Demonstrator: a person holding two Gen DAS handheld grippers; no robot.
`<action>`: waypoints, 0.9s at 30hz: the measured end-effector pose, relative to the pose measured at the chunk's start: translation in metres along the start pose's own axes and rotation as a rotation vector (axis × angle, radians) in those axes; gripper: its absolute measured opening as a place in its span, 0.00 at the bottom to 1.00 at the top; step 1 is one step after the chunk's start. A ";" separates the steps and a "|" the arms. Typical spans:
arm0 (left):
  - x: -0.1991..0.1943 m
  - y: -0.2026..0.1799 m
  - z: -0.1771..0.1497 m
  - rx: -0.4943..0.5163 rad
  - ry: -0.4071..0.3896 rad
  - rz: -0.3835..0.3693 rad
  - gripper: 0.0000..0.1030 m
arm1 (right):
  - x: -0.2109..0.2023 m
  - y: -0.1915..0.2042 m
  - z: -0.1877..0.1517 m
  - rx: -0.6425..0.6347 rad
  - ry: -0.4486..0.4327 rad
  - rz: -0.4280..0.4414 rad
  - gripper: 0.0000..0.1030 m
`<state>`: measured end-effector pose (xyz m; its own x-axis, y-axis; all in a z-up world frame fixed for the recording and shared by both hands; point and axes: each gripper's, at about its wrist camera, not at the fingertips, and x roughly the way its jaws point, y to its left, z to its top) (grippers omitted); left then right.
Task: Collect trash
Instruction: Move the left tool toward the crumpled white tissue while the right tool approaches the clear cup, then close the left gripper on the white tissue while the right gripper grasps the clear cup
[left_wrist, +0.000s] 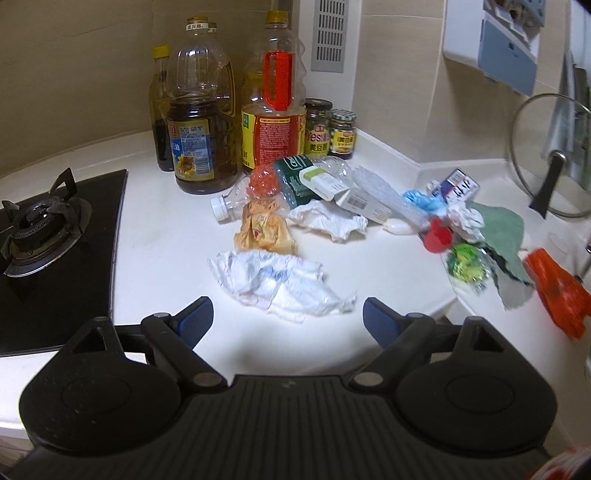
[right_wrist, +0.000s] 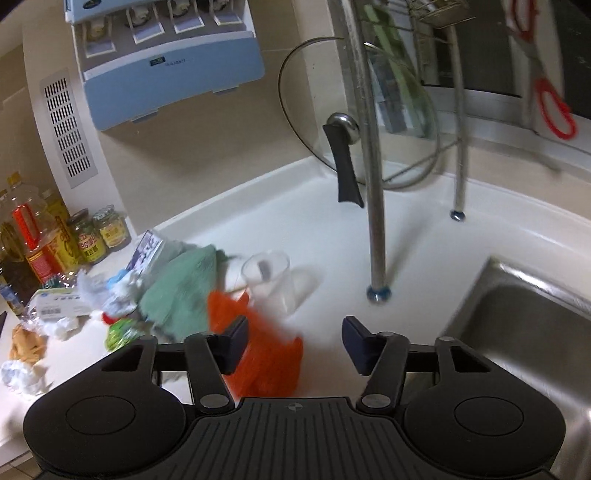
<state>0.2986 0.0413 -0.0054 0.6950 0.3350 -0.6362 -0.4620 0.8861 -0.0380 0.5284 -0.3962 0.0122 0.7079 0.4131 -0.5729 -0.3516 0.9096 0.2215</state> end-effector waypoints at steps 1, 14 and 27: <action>0.003 -0.003 0.001 -0.003 0.001 0.010 0.84 | 0.009 -0.003 0.005 -0.005 0.002 0.007 0.51; 0.037 -0.016 0.008 -0.034 0.018 0.106 0.83 | 0.096 -0.009 0.044 -0.052 0.040 0.070 0.35; 0.051 -0.017 0.011 -0.050 0.025 0.105 0.83 | 0.123 -0.009 0.044 -0.049 0.083 0.059 0.15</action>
<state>0.3479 0.0474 -0.0284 0.6278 0.4168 -0.6574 -0.5588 0.8293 -0.0079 0.6455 -0.3515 -0.0257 0.6330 0.4586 -0.6237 -0.4220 0.8798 0.2186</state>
